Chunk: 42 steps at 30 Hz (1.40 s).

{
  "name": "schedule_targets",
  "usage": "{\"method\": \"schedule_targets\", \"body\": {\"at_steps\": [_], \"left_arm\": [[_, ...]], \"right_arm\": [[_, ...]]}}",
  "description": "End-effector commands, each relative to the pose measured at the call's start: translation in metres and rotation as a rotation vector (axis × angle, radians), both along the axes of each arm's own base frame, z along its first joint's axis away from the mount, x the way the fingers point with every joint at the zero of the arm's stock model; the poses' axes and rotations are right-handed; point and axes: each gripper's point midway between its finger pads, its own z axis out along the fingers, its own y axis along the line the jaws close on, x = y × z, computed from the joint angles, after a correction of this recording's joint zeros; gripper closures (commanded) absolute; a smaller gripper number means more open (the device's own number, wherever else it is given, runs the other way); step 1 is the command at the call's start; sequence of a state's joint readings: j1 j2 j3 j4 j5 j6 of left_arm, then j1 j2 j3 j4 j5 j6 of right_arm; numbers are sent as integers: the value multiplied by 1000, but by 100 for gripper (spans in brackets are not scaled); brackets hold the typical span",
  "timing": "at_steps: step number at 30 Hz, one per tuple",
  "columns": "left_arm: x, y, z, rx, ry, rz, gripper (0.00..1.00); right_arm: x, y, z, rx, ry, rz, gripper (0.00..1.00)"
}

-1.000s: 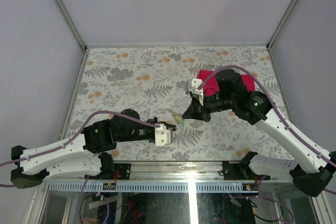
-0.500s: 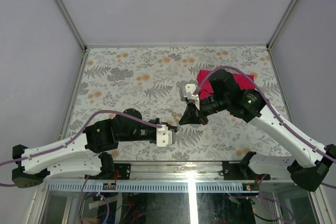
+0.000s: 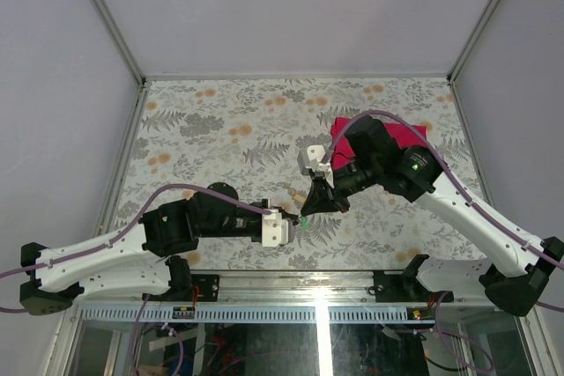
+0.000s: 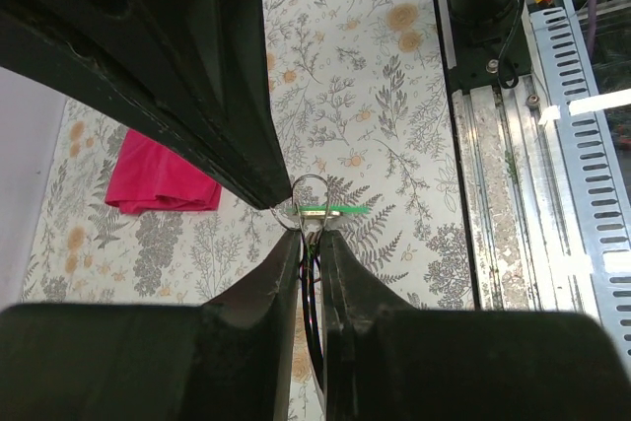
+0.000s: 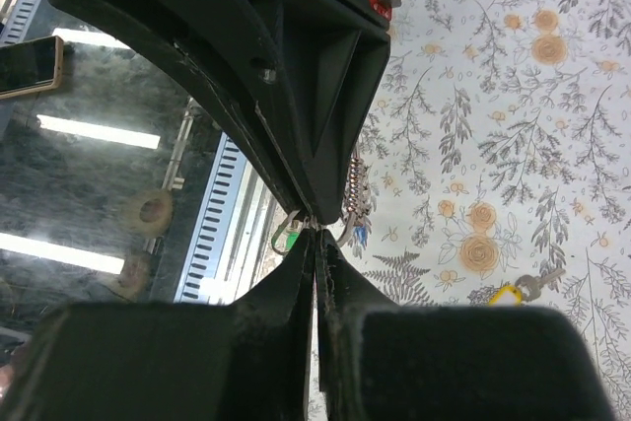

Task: Put the keys on the keyring

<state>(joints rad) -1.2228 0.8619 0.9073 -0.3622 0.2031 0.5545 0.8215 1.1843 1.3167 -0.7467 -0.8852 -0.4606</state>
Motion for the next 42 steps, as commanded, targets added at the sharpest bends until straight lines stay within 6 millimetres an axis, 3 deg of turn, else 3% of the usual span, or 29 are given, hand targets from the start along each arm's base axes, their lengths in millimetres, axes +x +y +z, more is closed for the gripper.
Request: {"method": "schedule_targets", "body": {"at_steps": [1, 16, 35, 42], "left_arm": [[-2, -3, 31, -75, -16, -14, 100], [-3, -3, 22, -36, -6, -24, 100], [-1, -4, 25, -31, -14, -17, 100], [4, -3, 23, -24, -16, 6, 100]], "right_arm": [[-11, 1, 14, 24, -4, 68, 100], [-26, -2, 24, 40, 35, 133, 100], [-33, -2, 7, -25, 89, 166, 100], [-40, -7, 9, -33, 98, 176, 100]]}}
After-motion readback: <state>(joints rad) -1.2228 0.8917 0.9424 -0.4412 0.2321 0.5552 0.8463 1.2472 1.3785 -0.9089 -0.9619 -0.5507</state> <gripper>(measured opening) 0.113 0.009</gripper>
